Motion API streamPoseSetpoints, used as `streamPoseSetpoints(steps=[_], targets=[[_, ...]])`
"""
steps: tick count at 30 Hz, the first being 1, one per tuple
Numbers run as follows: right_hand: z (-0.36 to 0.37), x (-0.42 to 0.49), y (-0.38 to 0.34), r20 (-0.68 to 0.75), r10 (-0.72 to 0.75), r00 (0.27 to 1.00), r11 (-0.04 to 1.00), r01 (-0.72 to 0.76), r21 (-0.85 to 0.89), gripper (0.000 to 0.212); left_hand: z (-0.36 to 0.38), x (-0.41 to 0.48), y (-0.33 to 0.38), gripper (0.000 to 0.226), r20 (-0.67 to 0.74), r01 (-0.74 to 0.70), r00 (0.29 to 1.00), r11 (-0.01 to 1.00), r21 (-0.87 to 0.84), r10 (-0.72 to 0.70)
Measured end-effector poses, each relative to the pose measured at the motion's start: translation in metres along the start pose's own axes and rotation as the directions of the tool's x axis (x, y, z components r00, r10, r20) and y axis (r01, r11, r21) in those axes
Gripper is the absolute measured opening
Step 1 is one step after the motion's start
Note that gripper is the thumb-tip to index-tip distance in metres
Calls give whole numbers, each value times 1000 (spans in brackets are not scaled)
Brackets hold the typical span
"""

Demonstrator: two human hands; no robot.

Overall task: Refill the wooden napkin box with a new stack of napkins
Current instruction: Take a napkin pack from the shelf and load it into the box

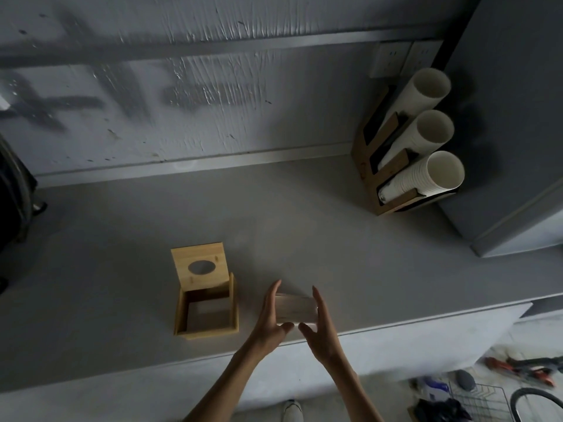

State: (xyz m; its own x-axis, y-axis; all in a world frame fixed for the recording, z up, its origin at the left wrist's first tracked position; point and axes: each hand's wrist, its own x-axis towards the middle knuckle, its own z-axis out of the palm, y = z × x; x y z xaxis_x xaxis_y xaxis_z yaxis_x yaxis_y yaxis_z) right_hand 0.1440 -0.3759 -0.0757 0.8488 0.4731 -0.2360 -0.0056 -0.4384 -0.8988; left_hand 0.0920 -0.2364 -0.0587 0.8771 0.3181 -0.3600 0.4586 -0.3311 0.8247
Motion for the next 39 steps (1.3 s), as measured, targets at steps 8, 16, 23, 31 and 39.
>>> streamPoseSetpoints(steps=[8,16,23,31,39], targets=[[4,-3,0,-77,-2,997,999,0,-36,66,-5,-4,-13,63,-12,-14,1000,998,54,14],[-27,12,-3,133,-109,985,918,151,-366,58,-21,6,-9,59,96,-124,991,926,357,96],[-36,24,-8,221,-97,970,831,202,-519,50,-24,11,-5,59,104,-171,985,862,477,138],[-35,23,-6,238,-73,968,829,192,-526,56,-25,10,-10,58,111,-206,979,837,508,173],[-37,21,-1,216,-55,975,851,159,-501,54,-25,8,-15,55,107,-182,983,876,446,150]])
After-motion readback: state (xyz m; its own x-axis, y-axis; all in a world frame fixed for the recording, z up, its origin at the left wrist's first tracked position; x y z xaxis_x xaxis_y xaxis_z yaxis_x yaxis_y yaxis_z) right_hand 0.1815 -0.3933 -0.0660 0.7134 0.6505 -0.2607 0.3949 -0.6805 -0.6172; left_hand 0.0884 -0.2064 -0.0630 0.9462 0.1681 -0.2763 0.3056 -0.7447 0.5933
